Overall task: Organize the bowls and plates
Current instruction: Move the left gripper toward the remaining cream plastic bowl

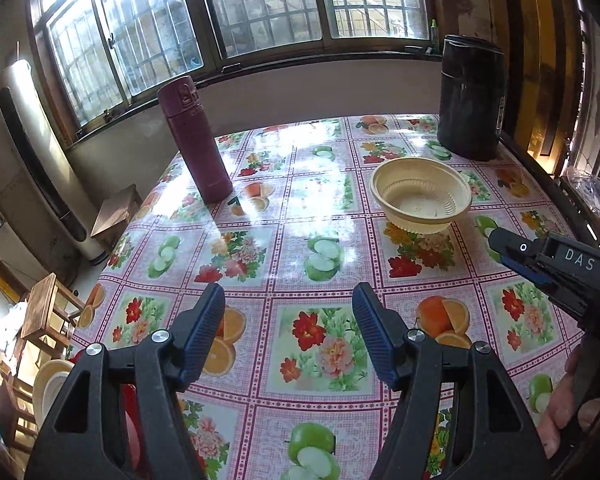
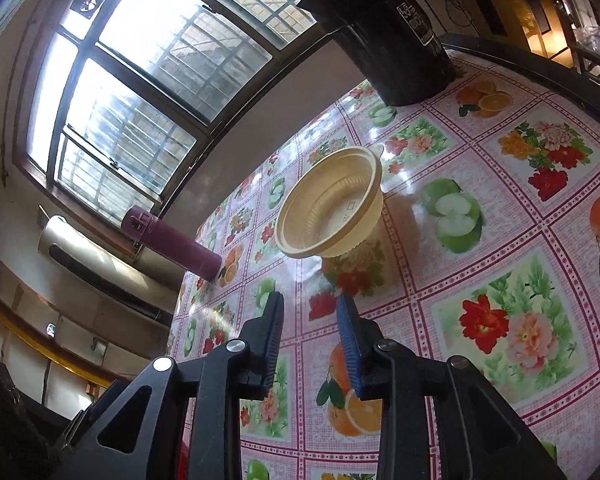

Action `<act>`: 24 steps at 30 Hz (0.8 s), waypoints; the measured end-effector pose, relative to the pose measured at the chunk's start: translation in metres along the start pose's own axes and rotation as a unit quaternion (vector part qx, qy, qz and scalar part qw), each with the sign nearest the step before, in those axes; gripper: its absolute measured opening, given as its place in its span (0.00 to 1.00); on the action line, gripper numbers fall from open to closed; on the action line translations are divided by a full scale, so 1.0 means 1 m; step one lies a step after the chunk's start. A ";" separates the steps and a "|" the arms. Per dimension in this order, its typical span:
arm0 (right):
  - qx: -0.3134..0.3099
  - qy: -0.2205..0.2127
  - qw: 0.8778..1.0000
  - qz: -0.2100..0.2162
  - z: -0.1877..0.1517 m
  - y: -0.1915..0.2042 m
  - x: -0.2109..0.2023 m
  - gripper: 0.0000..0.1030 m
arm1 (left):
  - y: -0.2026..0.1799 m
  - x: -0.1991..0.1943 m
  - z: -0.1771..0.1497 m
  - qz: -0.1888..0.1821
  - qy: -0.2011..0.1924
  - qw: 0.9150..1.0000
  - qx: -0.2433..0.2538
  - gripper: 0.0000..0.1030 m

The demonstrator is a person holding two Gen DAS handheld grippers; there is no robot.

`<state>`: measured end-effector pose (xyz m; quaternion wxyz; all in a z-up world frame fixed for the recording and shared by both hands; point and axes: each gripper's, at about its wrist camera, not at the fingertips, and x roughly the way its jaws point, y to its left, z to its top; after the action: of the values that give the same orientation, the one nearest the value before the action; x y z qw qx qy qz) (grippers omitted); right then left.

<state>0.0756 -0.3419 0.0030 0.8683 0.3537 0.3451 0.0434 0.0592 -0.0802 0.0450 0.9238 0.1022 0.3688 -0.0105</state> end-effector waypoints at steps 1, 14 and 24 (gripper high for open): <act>0.000 -0.002 1.000 -0.002 0.004 -0.002 0.001 0.30 | -0.003 0.003 0.001 -0.001 0.002 1.000 0.002 0.64; 0.035 0.002 0.999 0.000 0.046 -0.031 0.024 0.60 | -0.021 0.066 0.044 -0.055 0.062 0.997 -0.007 0.75; 0.090 0.016 0.995 0.030 0.072 -0.055 0.051 0.84 | -0.024 0.111 0.066 -0.141 0.107 0.981 -0.078 0.81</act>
<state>0.1507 -0.4087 -0.0248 0.8255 0.4397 0.3512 0.0438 0.1825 -0.1108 0.0109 0.8735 -0.0228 0.4757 -0.1007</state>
